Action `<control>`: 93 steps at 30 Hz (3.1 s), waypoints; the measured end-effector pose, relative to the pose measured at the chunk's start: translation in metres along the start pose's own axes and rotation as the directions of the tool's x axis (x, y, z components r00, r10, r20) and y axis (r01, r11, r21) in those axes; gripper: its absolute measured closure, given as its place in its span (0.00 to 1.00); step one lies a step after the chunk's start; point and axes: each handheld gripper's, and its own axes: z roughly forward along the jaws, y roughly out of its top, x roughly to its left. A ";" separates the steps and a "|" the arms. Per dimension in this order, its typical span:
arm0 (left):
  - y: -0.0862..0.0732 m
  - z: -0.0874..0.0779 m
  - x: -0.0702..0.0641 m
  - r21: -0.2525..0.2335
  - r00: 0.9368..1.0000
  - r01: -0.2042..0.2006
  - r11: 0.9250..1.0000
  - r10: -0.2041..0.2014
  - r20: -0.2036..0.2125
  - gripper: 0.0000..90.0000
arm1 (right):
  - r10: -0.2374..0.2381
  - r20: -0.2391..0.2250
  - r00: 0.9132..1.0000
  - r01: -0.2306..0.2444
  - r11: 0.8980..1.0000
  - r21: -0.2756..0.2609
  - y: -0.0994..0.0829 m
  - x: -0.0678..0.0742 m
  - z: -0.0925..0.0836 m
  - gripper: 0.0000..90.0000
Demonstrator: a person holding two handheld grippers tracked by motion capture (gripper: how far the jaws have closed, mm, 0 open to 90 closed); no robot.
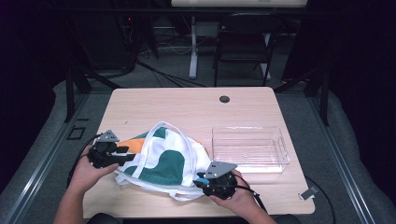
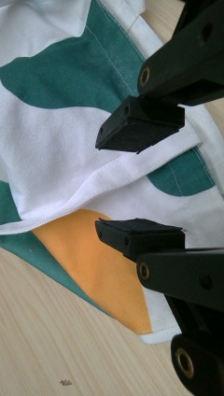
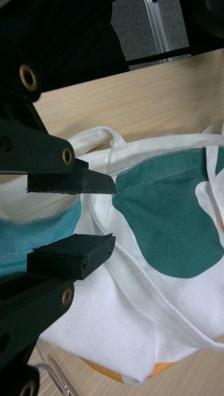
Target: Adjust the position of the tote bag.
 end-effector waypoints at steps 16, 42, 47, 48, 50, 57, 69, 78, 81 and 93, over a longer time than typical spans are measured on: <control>0.001 -0.005 0.000 0.000 1.000 -0.009 1.000 0.009 -0.006 0.56 | 0.007 -0.003 1.000 -0.007 1.000 -0.022 0.000 0.000 -0.004 0.70; 0.000 0.027 -0.012 0.119 0.995 -0.025 0.993 0.013 0.102 0.53 | 0.010 0.001 1.000 -0.010 1.000 -0.016 -0.002 -0.002 -0.004 0.72; -0.002 0.032 -0.014 0.140 0.994 -0.022 0.990 0.008 0.104 0.52 | 0.006 0.004 1.000 -0.006 1.000 -0.020 -0.001 -0.003 -0.004 0.71; -0.003 0.033 -0.014 0.141 0.994 -0.020 0.990 0.005 0.105 0.52 | 0.007 0.004 1.000 -0.006 1.000 -0.023 -0.001 -0.002 -0.003 0.71; -0.005 0.035 -0.015 0.142 0.994 -0.012 0.990 -0.003 0.108 0.52 | 0.003 0.001 1.000 -0.003 1.000 -0.027 0.000 -0.002 -0.003 0.71; -0.009 0.040 -0.015 0.158 0.994 -0.006 0.987 -0.012 0.112 0.52 | -0.001 0.000 1.000 0.001 0.999 -0.033 0.001 -0.002 -0.002 0.71; -0.013 0.046 -0.014 0.207 0.993 -0.023 0.978 -0.001 0.114 0.51 | -0.003 0.001 1.000 0.003 0.999 -0.032 0.001 -0.002 -0.001 0.71; -0.017 0.048 -0.011 0.211 0.990 -0.011 0.977 -0.020 0.142 0.57 | -0.006 -0.002 1.000 0.006 1.000 -0.030 0.001 -0.002 -0.001 0.70; -0.017 0.049 -0.012 0.217 0.989 -0.012 0.976 -0.020 0.144 0.62 | -0.007 -0.003 1.000 0.007 1.000 -0.028 0.001 -0.002 0.000 0.70; -0.017 0.047 -0.014 0.219 0.991 -0.032 0.975 0.002 0.134 0.76 | -0.006 -0.004 1.000 0.006 1.000 -0.030 0.001 -0.002 0.000 0.70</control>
